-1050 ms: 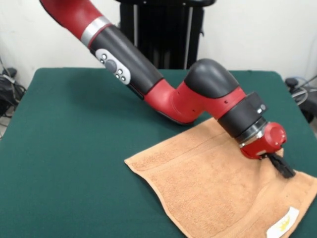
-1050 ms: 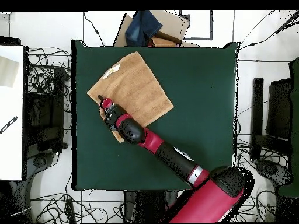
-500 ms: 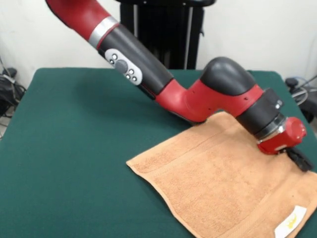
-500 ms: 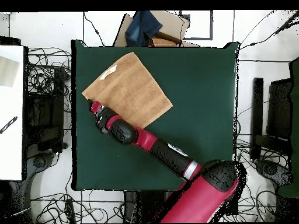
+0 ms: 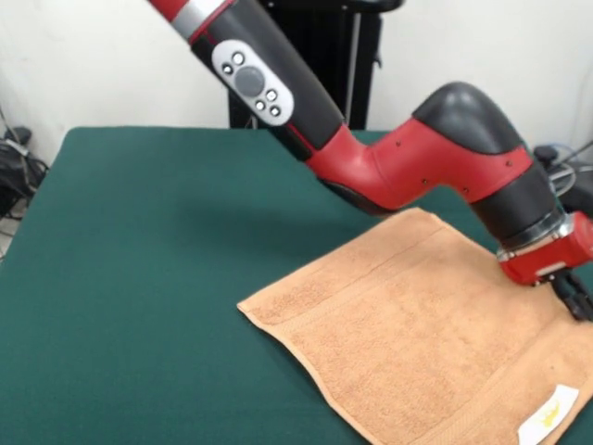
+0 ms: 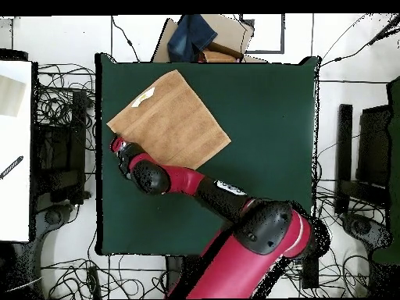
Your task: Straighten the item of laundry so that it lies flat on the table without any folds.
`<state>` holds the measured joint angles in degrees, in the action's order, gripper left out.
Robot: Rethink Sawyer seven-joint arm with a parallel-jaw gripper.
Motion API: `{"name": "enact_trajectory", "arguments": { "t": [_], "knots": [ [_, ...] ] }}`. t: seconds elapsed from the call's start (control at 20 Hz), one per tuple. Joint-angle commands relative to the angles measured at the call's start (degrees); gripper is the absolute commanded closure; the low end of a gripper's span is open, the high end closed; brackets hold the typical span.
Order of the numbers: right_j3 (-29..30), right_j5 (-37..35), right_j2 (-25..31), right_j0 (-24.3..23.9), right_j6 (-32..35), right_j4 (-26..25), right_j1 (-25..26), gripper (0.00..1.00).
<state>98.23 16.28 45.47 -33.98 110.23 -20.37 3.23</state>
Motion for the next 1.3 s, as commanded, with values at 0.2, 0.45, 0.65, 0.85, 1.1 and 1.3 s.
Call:
{"name": "enact_trajectory", "arguments": {
  "t": [0.2,0.45,0.65,0.85,1.1,1.3],
  "knots": [
    [-0.9,-3.6,-12.5,4.9,9.2,6.4,-2.7,1.0],
    [7.1,-8.6,-14.2,8.7,12.4,14.0,-14.8,1.0],
    [12.4,-8.5,-12.2,9.3,14.1,17.8,-20.3,1.0],
    [18.5,-10.7,-10.1,10.0,16.6,23.4,-29.3,1.0],
    [22.4,-14.3,-7.4,9.3,17.6,28.6,-36.1,1.0],
    [21.9,-20.0,-10.6,11.4,15.7,32.9,-42.2,1.0]
  ]
}}
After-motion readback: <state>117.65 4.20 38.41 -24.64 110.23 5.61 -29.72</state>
